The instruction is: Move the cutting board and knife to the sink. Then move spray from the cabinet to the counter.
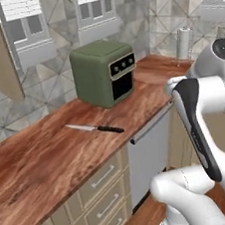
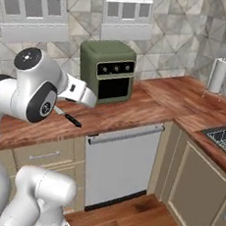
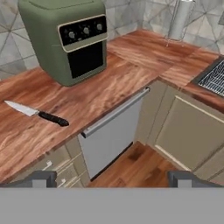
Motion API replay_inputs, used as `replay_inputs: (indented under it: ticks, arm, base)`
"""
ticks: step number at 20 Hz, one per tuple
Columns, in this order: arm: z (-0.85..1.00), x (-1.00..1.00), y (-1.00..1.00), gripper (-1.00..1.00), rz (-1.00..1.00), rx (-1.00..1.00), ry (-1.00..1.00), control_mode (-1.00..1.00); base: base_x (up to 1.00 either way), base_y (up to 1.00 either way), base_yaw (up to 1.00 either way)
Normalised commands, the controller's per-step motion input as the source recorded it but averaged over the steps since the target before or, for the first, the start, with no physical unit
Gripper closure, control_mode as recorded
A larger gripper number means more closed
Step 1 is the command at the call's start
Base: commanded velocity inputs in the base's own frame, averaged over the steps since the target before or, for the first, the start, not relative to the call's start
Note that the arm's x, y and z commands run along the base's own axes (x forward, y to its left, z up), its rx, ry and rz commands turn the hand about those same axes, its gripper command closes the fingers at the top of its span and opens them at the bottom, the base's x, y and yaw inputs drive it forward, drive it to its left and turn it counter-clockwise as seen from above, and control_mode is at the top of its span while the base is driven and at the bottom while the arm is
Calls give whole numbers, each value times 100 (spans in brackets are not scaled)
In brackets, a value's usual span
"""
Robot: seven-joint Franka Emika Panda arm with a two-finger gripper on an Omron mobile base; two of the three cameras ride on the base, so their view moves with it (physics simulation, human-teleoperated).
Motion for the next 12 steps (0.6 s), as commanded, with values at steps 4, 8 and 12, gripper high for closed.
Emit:
replay_inputs:
  ticks: [4,8,12]
  arm:
    - [0,0,0,-100,0,0,0,100]
    - [0,0,0,-100,0,0,0,100]
    - [0,0,0,-100,0,0,0,100]
  base:
    - [25,-1,52]
    - [32,0,53]
    - [39,-18,49]
